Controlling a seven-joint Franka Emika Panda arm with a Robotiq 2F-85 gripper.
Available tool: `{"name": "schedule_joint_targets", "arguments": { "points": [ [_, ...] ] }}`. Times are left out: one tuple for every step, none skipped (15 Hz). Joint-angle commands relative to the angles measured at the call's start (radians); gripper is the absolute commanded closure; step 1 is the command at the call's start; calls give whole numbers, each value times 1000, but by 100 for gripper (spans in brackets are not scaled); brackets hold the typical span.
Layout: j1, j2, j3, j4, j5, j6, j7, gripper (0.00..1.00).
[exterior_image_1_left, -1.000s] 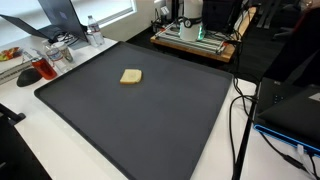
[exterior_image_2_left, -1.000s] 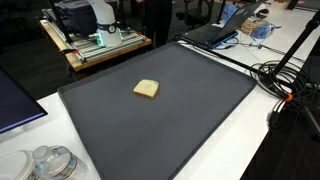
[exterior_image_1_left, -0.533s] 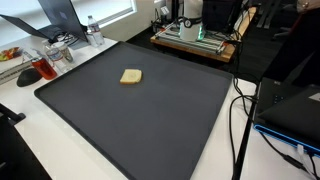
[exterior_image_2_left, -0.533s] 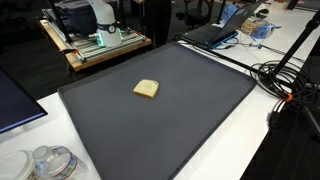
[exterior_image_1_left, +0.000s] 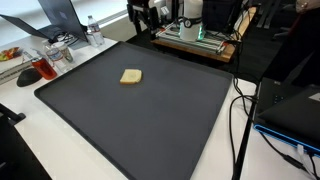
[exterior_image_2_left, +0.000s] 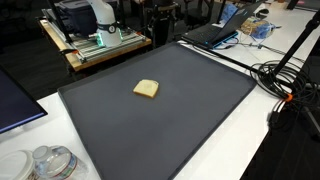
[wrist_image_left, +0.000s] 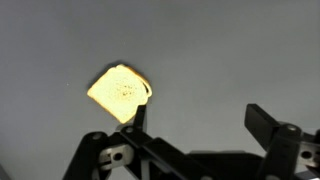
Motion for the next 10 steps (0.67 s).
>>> {"name": "schedule_joint_targets", "arguments": {
  "points": [
    [-10, 71, -23, -31, -102, 149, 105, 0],
    [-9, 93, -33, -38, -115, 177, 150, 0],
    [-7, 111, -42, -44, -114, 194, 192, 0],
    [-4, 134, -52, -47, -106, 206, 241, 0],
    [0, 152, -60, -48, -99, 218, 278, 0],
    [3, 174, -68, -45, -90, 226, 308, 0],
    [2, 192, -72, -41, -63, 229, 308, 0],
    [6, 165, -70, -41, -77, 202, 260, 0],
    [7, 181, -75, -41, -76, 208, 275, 0],
    [8, 191, -78, -40, -75, 212, 283, 0]
  ]
}}
